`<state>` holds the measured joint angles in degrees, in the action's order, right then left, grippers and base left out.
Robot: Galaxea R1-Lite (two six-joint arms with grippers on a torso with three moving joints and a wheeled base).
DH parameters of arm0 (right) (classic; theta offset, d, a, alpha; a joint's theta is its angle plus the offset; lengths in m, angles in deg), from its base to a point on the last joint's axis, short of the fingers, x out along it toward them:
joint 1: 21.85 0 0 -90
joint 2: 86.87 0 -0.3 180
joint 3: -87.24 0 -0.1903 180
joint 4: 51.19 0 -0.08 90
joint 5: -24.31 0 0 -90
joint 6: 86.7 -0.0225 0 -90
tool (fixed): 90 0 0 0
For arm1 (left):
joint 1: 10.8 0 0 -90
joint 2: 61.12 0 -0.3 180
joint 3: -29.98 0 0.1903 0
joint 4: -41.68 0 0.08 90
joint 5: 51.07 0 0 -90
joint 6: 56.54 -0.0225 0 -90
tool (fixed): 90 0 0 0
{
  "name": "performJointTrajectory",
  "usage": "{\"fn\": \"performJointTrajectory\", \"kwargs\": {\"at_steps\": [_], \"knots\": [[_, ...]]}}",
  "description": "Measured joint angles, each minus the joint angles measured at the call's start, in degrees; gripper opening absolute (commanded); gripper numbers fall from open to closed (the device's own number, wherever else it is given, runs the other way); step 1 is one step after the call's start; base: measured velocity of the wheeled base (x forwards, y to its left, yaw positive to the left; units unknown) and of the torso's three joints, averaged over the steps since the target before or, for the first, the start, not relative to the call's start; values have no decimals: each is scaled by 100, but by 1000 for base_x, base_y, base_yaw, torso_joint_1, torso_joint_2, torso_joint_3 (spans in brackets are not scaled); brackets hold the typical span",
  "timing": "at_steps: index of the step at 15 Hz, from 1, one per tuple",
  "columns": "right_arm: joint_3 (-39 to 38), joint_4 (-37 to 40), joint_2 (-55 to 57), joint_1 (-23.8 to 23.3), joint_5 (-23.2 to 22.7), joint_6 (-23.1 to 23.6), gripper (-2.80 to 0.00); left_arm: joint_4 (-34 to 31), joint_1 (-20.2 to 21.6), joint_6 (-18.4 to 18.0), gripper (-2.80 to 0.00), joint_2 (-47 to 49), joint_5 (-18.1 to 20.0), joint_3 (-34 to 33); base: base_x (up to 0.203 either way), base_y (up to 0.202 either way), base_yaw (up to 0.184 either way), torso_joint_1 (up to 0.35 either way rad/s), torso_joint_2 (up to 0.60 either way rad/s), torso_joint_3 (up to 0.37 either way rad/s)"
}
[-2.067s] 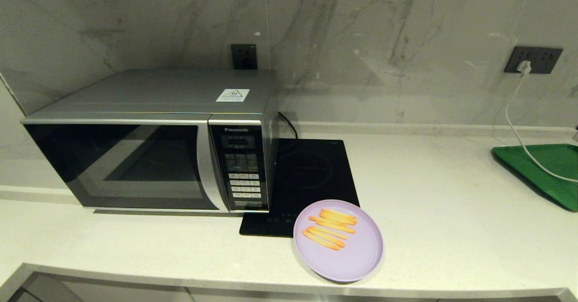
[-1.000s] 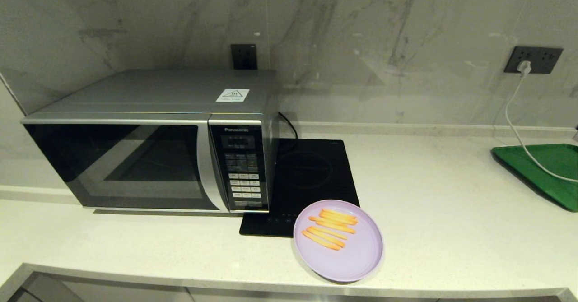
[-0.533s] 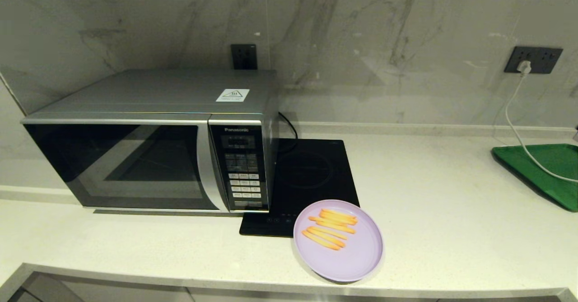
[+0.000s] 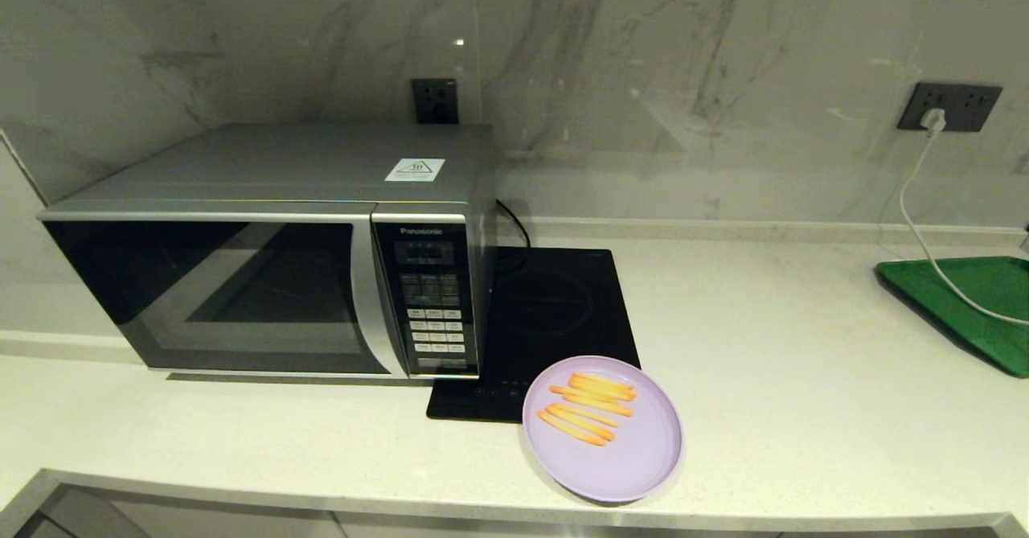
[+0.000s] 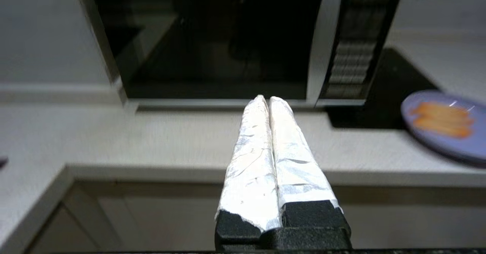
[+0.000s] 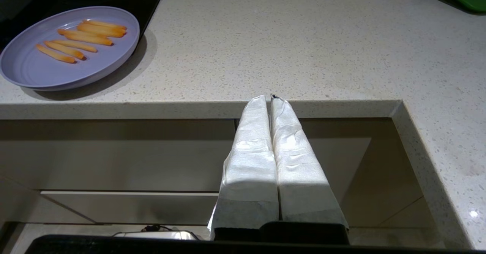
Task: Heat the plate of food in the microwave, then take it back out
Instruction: Open the microwave oven
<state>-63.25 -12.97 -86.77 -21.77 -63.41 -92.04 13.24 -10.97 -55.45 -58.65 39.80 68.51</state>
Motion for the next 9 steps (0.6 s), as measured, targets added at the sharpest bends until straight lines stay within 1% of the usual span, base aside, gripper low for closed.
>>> {"fn": "performJointTrajectory", "kwargs": {"at_steps": [2,4,6,7,9], "knots": [[0,2,0,2,0,0,-280,-257,-89,230,-280,569,355,877,0,0,0,0,0,0],[0,2,0,2,-2,1,-280,-383,-342,640,-280,1390,840,1402,0,0,0,0,0,0],[0,2,0,2,-2,0,-280,-246,-829,1118,-280,2306,1419,1678,0,0,0,0,0,0],[0,2,0,2,-2,2,-280,-115,-1136,1287,-280,2676,1657,1763,0,0,0,0,0,0],[0,2,0,0,0,2,-280,64,-1847,1507,-280,3354,2108,1851,0,0,0,0,0,0]]}}
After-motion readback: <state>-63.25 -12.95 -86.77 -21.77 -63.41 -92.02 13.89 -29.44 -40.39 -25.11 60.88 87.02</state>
